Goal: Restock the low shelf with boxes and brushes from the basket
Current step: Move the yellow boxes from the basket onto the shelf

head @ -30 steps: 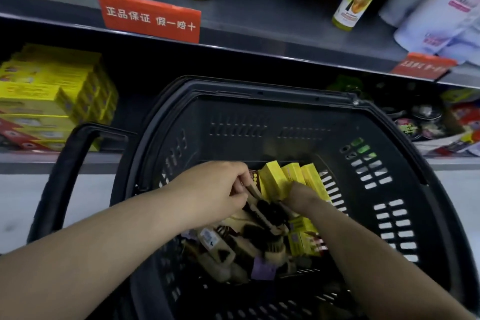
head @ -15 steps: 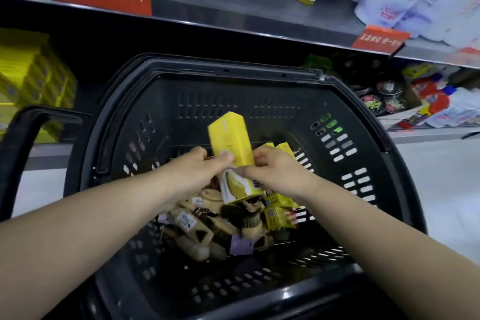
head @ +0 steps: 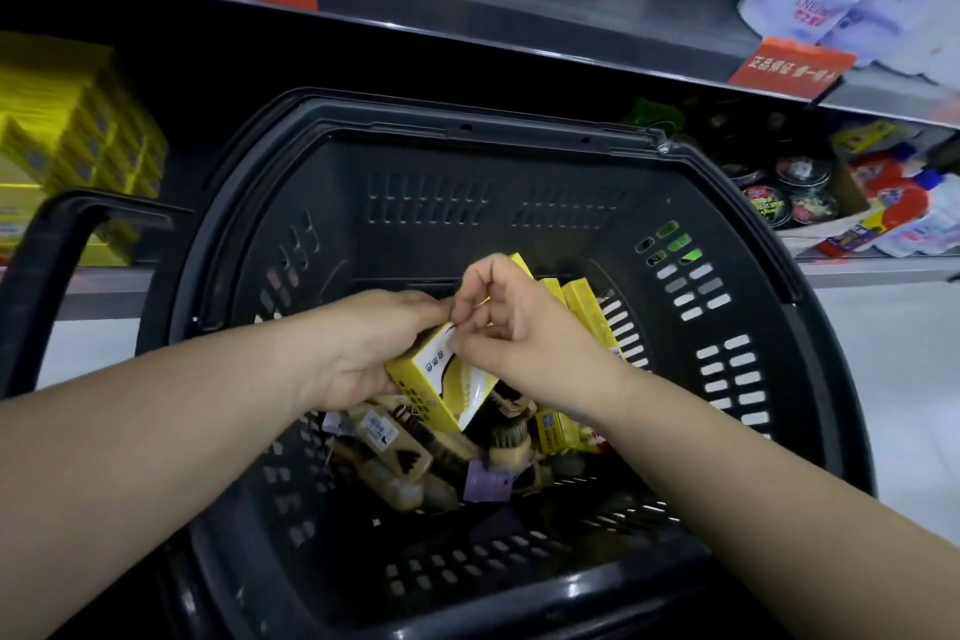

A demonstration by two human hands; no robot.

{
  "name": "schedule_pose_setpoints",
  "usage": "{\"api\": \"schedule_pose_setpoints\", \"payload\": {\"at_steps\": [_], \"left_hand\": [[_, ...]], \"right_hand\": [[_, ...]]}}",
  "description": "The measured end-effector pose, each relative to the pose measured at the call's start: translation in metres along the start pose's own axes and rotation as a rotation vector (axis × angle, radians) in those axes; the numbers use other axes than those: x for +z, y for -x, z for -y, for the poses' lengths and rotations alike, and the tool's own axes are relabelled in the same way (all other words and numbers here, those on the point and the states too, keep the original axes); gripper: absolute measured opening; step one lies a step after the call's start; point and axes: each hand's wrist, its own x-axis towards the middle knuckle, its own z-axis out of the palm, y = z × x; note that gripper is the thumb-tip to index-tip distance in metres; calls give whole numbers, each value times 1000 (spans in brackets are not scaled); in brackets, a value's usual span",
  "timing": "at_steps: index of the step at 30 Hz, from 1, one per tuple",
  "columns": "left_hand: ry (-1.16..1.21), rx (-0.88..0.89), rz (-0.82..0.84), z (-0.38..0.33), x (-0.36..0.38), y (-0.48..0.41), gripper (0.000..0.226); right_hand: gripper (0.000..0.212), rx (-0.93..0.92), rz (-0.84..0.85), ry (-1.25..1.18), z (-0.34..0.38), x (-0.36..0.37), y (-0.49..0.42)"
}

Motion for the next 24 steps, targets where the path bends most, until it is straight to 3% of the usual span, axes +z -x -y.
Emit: {"api": "schedule_pose_setpoints", "payload": {"at_steps": [6, 11, 14, 17, 20, 22, 24], "left_hand": [[116, -19, 21, -2, -2, -4, 29], [154, 33, -39, -5, -6, -7, 15], [-14, 163, -31, -1, -7, -8, 34], [-355, 313, 32, 4, -3, -3, 34], [-391, 350, 10, 6, 1, -2, 30], [-299, 311, -117, 4, -1, -7, 51], [-124, 221, -134, 1, -2, -9, 69]], "right_hand": [[38, 60, -48, -216, -1, -18, -5], [24, 309, -306, -46, -14, -46, -9], [48, 444, -152, -221, -17, -35, -6], [61, 396, -160, -255, -21, -15, -8], [37, 458, -176, -423, -22, -16, -9], [23, 501, -103, -582, -21, -21, -6], [27, 439, -64, -602, -22, -22, -6]]}}
